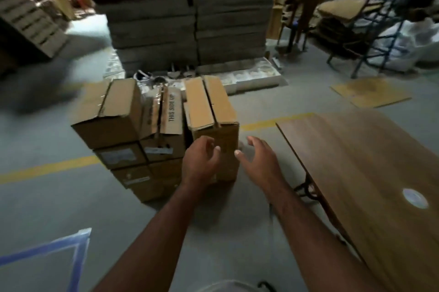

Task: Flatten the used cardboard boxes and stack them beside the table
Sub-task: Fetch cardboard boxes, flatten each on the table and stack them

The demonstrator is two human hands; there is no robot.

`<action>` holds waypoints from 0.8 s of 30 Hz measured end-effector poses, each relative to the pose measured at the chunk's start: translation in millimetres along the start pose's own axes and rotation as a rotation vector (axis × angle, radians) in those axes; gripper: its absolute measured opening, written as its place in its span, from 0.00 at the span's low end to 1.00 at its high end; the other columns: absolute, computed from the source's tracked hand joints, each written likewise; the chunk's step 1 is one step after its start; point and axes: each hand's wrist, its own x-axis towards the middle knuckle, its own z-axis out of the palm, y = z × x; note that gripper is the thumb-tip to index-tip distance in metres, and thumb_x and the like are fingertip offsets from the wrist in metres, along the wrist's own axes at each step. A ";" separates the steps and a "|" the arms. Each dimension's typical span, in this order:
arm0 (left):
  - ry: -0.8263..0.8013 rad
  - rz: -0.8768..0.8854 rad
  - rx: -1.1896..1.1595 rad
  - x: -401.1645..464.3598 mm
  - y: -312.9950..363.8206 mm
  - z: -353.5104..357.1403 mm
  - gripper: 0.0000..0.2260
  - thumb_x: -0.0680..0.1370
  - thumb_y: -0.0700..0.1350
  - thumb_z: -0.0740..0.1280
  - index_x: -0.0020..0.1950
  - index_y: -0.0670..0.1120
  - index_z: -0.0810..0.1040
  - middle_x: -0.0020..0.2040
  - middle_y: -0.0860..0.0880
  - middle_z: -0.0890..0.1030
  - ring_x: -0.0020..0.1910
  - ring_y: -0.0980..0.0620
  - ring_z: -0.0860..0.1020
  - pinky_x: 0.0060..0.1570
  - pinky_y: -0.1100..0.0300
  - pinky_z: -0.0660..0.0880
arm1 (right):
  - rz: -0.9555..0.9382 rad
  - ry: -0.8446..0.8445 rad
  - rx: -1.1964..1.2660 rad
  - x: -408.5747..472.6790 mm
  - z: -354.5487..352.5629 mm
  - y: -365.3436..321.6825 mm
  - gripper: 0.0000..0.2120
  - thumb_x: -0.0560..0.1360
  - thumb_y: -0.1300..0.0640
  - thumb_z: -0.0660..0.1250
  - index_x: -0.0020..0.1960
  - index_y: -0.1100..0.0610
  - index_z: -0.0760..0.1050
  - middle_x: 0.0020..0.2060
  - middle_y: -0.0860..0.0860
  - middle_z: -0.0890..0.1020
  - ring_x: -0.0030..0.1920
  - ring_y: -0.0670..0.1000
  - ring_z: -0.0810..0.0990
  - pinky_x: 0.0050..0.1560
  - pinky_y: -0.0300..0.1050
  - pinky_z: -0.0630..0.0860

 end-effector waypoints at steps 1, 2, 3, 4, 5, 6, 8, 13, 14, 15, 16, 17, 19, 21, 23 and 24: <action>0.025 -0.022 0.014 7.6 -11.3 -6.0 0.10 0.80 0.48 0.70 0.59 0.48 0.79 0.49 0.53 0.81 0.47 0.55 0.79 0.44 0.60 0.74 | -0.027 -0.018 0.005 12.5 11.5 -7.2 0.28 0.80 0.48 0.69 0.75 0.58 0.69 0.69 0.55 0.76 0.68 0.55 0.74 0.65 0.43 0.68; 0.045 -0.048 0.030 15.0 -22.0 -10.6 0.09 0.80 0.48 0.69 0.59 0.48 0.79 0.48 0.53 0.81 0.47 0.55 0.79 0.44 0.60 0.75 | -0.053 -0.034 0.005 24.4 23.0 -12.6 0.28 0.80 0.48 0.69 0.75 0.57 0.69 0.69 0.55 0.76 0.68 0.54 0.74 0.64 0.42 0.68; 0.065 -0.073 0.039 23.5 -32.1 -13.9 0.08 0.80 0.48 0.69 0.58 0.49 0.79 0.48 0.54 0.80 0.46 0.55 0.79 0.44 0.59 0.77 | -0.065 -0.051 0.008 36.1 33.3 -17.1 0.28 0.80 0.47 0.69 0.75 0.57 0.69 0.69 0.54 0.76 0.68 0.53 0.74 0.63 0.42 0.68; 0.083 -0.102 0.044 33.0 -41.1 -16.4 0.07 0.80 0.48 0.69 0.56 0.50 0.79 0.47 0.54 0.80 0.46 0.56 0.79 0.44 0.59 0.78 | -0.075 -0.066 0.011 48.7 43.6 -20.0 0.27 0.80 0.46 0.69 0.75 0.56 0.69 0.69 0.53 0.76 0.68 0.53 0.74 0.63 0.43 0.69; 0.100 -0.126 0.045 43.6 -49.8 -17.1 0.06 0.80 0.48 0.69 0.56 0.50 0.79 0.47 0.55 0.80 0.46 0.56 0.79 0.44 0.58 0.78 | -0.079 -0.083 0.015 61.5 52.9 -21.7 0.27 0.80 0.46 0.69 0.75 0.55 0.69 0.69 0.52 0.76 0.68 0.52 0.74 0.63 0.44 0.70; 0.113 -0.148 0.049 55.0 -57.6 -15.7 0.06 0.80 0.48 0.69 0.55 0.50 0.79 0.47 0.55 0.80 0.46 0.56 0.79 0.44 0.57 0.78 | -0.079 -0.091 0.017 75.2 61.3 -20.9 0.27 0.79 0.46 0.69 0.75 0.54 0.70 0.68 0.52 0.76 0.68 0.52 0.74 0.64 0.45 0.71; 0.133 -0.184 0.064 81.4 -72.8 -5.8 0.07 0.80 0.48 0.69 0.57 0.48 0.79 0.47 0.54 0.80 0.46 0.55 0.79 0.43 0.58 0.77 | -0.070 -0.094 0.017 108.8 76.6 -13.0 0.27 0.79 0.46 0.70 0.74 0.53 0.70 0.68 0.52 0.76 0.67 0.53 0.74 0.65 0.49 0.73; 0.087 -0.298 0.038 163.2 -104.7 44.8 0.08 0.80 0.48 0.69 0.58 0.50 0.78 0.49 0.55 0.78 0.49 0.56 0.78 0.43 0.62 0.74 | 0.027 -0.124 -0.013 211.4 101.3 28.3 0.26 0.79 0.49 0.70 0.73 0.57 0.70 0.68 0.54 0.76 0.67 0.54 0.75 0.61 0.42 0.69; 0.075 -0.336 0.038 182.1 -110.7 56.2 0.09 0.80 0.48 0.70 0.60 0.50 0.78 0.51 0.54 0.78 0.50 0.55 0.78 0.45 0.61 0.75 | 0.055 -0.138 -0.024 235.0 106.1 39.4 0.26 0.79 0.49 0.70 0.73 0.57 0.70 0.68 0.54 0.75 0.67 0.54 0.74 0.62 0.43 0.69; 0.054 -0.378 0.046 201.2 -117.6 67.5 0.11 0.80 0.49 0.70 0.61 0.49 0.77 0.53 0.53 0.78 0.52 0.54 0.78 0.48 0.60 0.76 | 0.085 -0.155 -0.036 258.0 110.9 50.5 0.26 0.79 0.49 0.70 0.74 0.58 0.69 0.69 0.55 0.75 0.68 0.55 0.74 0.63 0.45 0.70; 0.025 -0.417 0.051 220.8 -126.1 78.6 0.13 0.80 0.49 0.70 0.63 0.49 0.77 0.55 0.52 0.78 0.54 0.53 0.78 0.50 0.57 0.77 | 0.119 -0.173 -0.046 281.2 116.9 62.3 0.27 0.79 0.50 0.70 0.74 0.58 0.69 0.70 0.55 0.74 0.69 0.56 0.73 0.65 0.46 0.71; -0.013 -0.461 0.051 239.7 -136.2 89.4 0.15 0.80 0.49 0.70 0.65 0.48 0.76 0.57 0.51 0.78 0.56 0.52 0.78 0.53 0.54 0.79 | 0.154 -0.198 -0.057 302.7 123.0 73.5 0.28 0.79 0.50 0.70 0.74 0.59 0.68 0.70 0.56 0.74 0.69 0.56 0.73 0.65 0.47 0.71; -0.086 -0.595 0.014 275.7 -155.7 110.2 0.19 0.79 0.49 0.71 0.68 0.46 0.73 0.61 0.47 0.77 0.59 0.48 0.77 0.58 0.48 0.79 | 0.241 -0.269 -0.075 341.4 137.2 97.7 0.30 0.79 0.49 0.71 0.75 0.61 0.67 0.70 0.58 0.73 0.69 0.58 0.73 0.63 0.46 0.71; -0.130 -0.786 -0.025 305.3 -176.4 130.6 0.24 0.78 0.49 0.72 0.71 0.42 0.71 0.65 0.42 0.76 0.62 0.43 0.77 0.60 0.46 0.78 | 0.343 -0.364 -0.098 371.1 152.6 121.9 0.33 0.79 0.47 0.70 0.77 0.61 0.64 0.72 0.59 0.71 0.70 0.60 0.72 0.63 0.46 0.71; -0.150 -0.947 -0.033 324.1 -197.8 150.5 0.27 0.78 0.49 0.73 0.72 0.38 0.70 0.67 0.38 0.75 0.63 0.40 0.76 0.60 0.46 0.76 | 0.448 -0.471 -0.116 392.2 169.6 148.9 0.39 0.80 0.44 0.68 0.81 0.61 0.56 0.78 0.60 0.65 0.75 0.61 0.68 0.70 0.50 0.69; -0.158 -1.019 -0.061 329.9 -206.8 158.4 0.28 0.78 0.49 0.73 0.73 0.38 0.69 0.68 0.37 0.74 0.64 0.39 0.75 0.60 0.46 0.76 | 0.494 -0.512 -0.112 400.5 178.6 162.0 0.41 0.80 0.42 0.67 0.82 0.61 0.54 0.79 0.60 0.62 0.77 0.61 0.65 0.73 0.51 0.67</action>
